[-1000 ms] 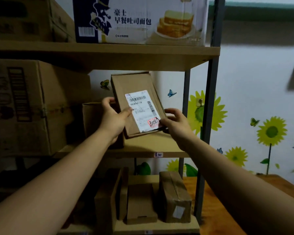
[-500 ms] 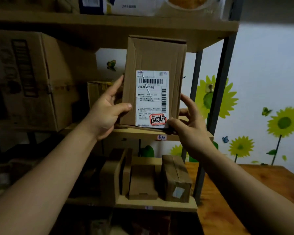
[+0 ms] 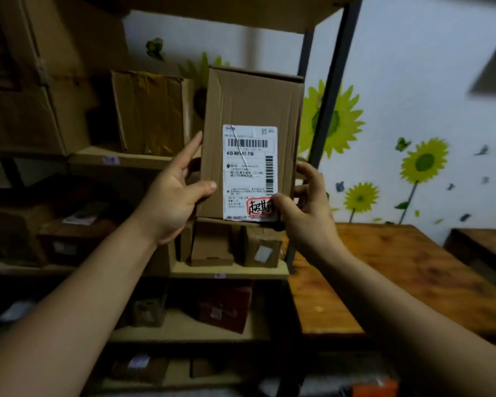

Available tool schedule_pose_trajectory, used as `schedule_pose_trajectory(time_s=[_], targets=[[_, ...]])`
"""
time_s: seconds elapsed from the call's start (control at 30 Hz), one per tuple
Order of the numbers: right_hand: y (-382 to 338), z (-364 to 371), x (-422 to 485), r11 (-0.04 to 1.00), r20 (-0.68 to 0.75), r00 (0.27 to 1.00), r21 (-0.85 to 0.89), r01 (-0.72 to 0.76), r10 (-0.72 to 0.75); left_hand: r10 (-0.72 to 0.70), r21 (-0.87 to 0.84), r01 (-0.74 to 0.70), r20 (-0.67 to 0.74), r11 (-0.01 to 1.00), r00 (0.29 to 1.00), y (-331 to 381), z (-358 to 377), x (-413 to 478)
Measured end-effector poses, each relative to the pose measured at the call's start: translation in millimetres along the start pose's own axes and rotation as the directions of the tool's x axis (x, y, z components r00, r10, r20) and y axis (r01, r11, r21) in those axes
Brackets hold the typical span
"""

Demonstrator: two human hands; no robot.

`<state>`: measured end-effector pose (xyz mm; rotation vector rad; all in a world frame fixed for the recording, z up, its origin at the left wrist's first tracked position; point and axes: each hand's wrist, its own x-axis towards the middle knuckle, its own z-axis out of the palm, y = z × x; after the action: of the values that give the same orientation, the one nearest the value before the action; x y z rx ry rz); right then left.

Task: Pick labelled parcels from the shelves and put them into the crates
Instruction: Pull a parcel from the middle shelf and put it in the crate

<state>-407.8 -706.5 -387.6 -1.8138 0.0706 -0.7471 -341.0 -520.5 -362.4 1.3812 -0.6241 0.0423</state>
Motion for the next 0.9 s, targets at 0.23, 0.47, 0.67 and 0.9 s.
schedule_pose_trajectory(time_s=[0.23, 0.47, 0.67, 0.9], targets=[[31.1, -65.1, -88.1, 0.978, -0.006, 0.989, -0.148, -0.146, 0.147, -0.121, 0.067, 0.115, 0.092, 0.991, 0.988, -39.5, 51.1, -82.3], [113.7, -152.7, -171.9, 0.925, 0.074, 0.942, -0.229, -0.304, 0.328, -0.382, 0.216, 0.345, 0.161, 0.913, 0.91, -108.5, 135.2, -171.5], [222.1, -240.8, -227.2, 0.838, 0.214, 0.843, -0.375, -0.396, 0.494, -0.559, 0.26, 0.534, 0.03, 0.805, 0.829, -214.0, 232.0, -255.0], [382.4, -282.7, -306.0, 0.738, 0.326, 0.682, -0.473, -0.481, 0.654, -0.691, 0.255, 0.683, -0.072, 0.684, 0.719, -355.4, 320.8, -357.1]])
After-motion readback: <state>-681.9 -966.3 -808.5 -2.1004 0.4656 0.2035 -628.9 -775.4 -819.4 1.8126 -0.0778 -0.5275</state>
